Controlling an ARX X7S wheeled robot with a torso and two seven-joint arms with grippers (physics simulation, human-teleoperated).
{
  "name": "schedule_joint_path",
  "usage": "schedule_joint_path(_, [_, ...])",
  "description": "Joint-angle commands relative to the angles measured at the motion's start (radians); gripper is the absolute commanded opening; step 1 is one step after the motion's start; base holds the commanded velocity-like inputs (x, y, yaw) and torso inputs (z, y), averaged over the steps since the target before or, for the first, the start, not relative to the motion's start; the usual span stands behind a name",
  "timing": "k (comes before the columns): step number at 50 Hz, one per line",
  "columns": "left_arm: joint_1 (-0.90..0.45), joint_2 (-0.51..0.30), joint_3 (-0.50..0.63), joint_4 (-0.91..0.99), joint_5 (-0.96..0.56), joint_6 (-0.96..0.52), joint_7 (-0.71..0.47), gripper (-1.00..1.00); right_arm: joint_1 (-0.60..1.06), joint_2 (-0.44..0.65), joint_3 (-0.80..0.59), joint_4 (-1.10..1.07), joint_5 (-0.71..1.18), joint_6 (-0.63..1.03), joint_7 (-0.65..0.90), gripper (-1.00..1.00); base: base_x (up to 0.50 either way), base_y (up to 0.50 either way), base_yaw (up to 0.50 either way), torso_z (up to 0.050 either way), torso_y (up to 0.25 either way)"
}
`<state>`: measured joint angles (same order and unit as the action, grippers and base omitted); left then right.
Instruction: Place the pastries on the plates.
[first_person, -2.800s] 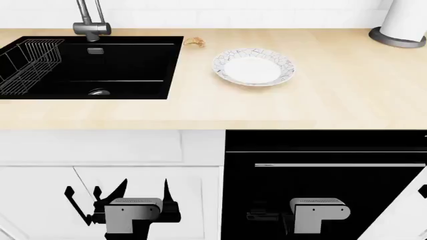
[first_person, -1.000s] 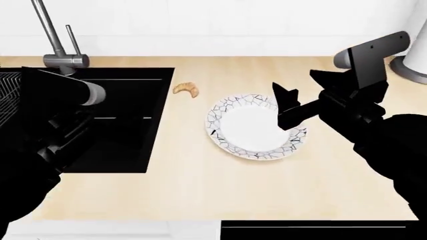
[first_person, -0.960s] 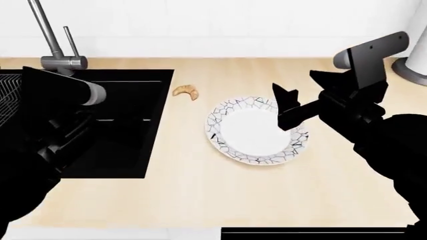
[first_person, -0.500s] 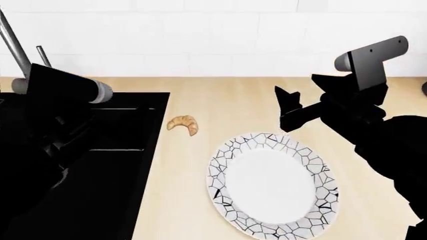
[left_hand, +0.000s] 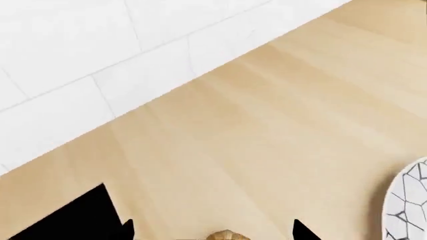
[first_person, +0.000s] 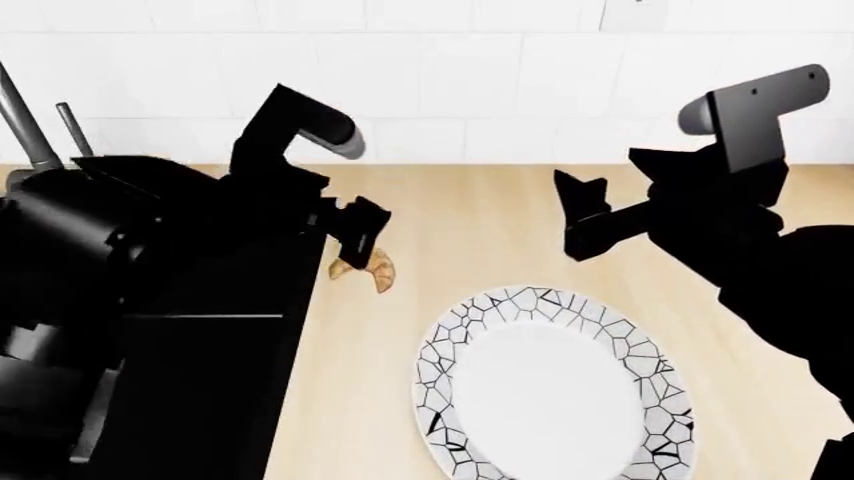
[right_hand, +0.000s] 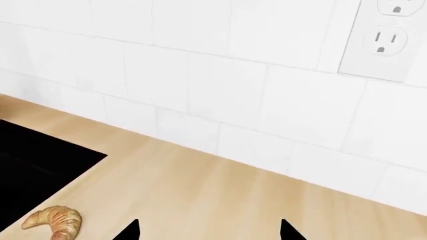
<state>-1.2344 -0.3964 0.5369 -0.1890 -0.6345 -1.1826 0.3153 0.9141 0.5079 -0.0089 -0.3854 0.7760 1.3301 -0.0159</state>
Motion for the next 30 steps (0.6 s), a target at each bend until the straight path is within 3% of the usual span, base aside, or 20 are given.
schedule_joint_path(1, [-0.355, 0.218, 0.610, -0.829, 0.339, 0.332, 0.497, 1.00, -0.004, 0.002, -0.002, -0.016, 0.028, 0.042, 0.013, 1.00, 0.00, 0.00, 0.00, 0.000, 0.000])
schedule_joint_path(2, [-0.359, 0.223, 0.699, -0.871, 0.398, 0.419, 0.579, 1.00, -0.010, 0.005, -0.006, -0.008, 0.025, 0.036, 0.010, 1.00, 0.00, 0.00, 0.00, 0.000, 0.000])
schedule_joint_path(3, [-0.401, 0.295, 0.695, -1.021, 0.406, 0.500, 0.598, 1.00, -0.006, 0.004, -0.015, -0.003, 0.023, 0.035, 0.009, 1.00, 0.00, 0.00, 0.00, 0.000, 0.000])
schedule_joint_path(4, [-0.404, 0.314, 0.692, -1.118, 0.410, 0.514, 0.634, 1.00, -0.014, 0.002, -0.018, -0.003, 0.021, 0.030, 0.008, 1.00, 0.00, 0.00, 0.00, 0.000, 0.000])
schedule_joint_path(7, [-0.389, 0.299, 0.788, -1.119, 0.499, 0.641, 0.793, 1.00, -0.008, 0.001, -0.013, -0.018, 0.037, 0.065, 0.023, 1.00, 0.00, 0.00, 0.00, 0.000, 0.000])
schedule_joint_path(8, [-0.387, 0.282, 0.830, -1.117, 0.535, 0.745, 0.849, 1.00, -0.008, -0.001, -0.020, -0.020, 0.037, 0.066, 0.025, 1.00, 0.00, 0.00, 0.00, 0.000, 0.000])
schedule_joint_path(10, [-0.408, 0.276, 0.803, -1.119, 0.532, 0.793, 0.812, 1.00, -0.016, -0.001, -0.026, -0.016, 0.036, 0.061, 0.024, 1.00, 0.00, 0.00, 0.00, 0.000, 0.000])
schedule_joint_path(16, [-0.385, 0.280, 0.780, -1.107, 0.514, 0.870, 0.968, 1.00, -0.017, 0.001, -0.050, 0.001, 0.030, 0.047, 0.015, 1.00, 0.00, 0.00, 0.00, 0.000, 0.000])
schedule_joint_path(17, [-0.378, 0.262, 0.779, -1.071, 0.511, 0.862, 0.971, 1.00, -0.010, 0.002, -0.049, 0.001, 0.033, 0.051, 0.015, 1.00, 0.00, 0.00, 0.00, 0.000, 0.000])
schedule_joint_path(19, [-0.356, 0.276, 0.742, -1.117, 0.499, 0.956, 0.865, 1.00, -0.014, 0.001, -0.052, 0.001, 0.034, 0.047, 0.014, 1.00, 0.00, 0.00, 0.00, 0.000, 0.000])
schedule_joint_path(20, [-0.323, 0.260, 0.730, -1.116, 0.500, 1.074, 0.820, 1.00, -0.017, 0.003, -0.052, 0.000, 0.035, 0.047, 0.014, 1.00, 0.00, 0.00, 0.00, 0.000, 0.000])
schedule_joint_path(23, [-0.277, 0.262, 0.707, -1.115, 0.485, 1.062, 0.801, 1.00, -0.023, 0.002, -0.057, 0.003, 0.033, 0.038, 0.014, 1.00, 0.00, 0.00, 0.00, 0.000, 0.000])
schedule_joint_path(27, [-0.235, 0.142, 0.685, -0.774, 0.436, 0.877, 0.805, 1.00, -0.034, 0.002, -0.058, 0.001, 0.037, 0.037, 0.016, 1.00, 0.00, 0.00, 0.00, 0.000, 0.000])
schedule_joint_path(29, [-0.234, 0.167, 0.684, -0.827, 0.437, 0.881, 0.801, 1.00, -0.042, 0.005, -0.053, -0.003, 0.040, 0.036, 0.017, 1.00, 0.00, 0.00, 0.00, 0.000, 0.000])
schedule_joint_path(30, [-0.244, 0.220, 0.686, -0.977, 0.445, 0.967, 0.813, 1.00, -0.051, 0.005, -0.053, -0.003, 0.039, 0.032, 0.017, 1.00, 0.00, 0.00, 0.00, 0.000, 0.000])
